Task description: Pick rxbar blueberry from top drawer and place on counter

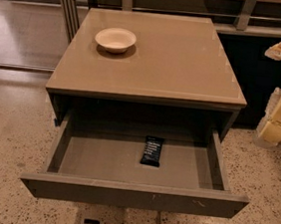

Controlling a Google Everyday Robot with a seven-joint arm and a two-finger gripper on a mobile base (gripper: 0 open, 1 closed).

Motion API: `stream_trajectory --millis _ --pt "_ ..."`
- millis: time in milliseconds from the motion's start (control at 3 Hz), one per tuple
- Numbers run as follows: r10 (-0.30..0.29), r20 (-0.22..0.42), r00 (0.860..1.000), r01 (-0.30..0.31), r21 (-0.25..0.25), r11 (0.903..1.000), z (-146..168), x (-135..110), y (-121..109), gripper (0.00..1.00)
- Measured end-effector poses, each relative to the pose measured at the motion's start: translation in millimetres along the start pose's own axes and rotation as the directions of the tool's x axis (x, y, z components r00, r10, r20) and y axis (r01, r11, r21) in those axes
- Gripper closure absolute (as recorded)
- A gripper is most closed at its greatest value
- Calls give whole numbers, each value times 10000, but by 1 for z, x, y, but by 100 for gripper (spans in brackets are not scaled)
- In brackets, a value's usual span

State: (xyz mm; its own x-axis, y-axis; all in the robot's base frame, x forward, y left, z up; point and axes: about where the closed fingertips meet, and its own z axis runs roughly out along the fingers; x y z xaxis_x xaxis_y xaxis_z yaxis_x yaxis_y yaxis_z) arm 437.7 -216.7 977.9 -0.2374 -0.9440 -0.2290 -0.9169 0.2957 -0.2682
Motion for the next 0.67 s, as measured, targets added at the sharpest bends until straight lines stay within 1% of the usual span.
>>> stream_trajectory --millis 333,667 --pt "1656 825 9827 -1660 -27 9861 20 11 9 0" --pt "4003 1697 9005 -4051 -74 9143 49 22 15 0"
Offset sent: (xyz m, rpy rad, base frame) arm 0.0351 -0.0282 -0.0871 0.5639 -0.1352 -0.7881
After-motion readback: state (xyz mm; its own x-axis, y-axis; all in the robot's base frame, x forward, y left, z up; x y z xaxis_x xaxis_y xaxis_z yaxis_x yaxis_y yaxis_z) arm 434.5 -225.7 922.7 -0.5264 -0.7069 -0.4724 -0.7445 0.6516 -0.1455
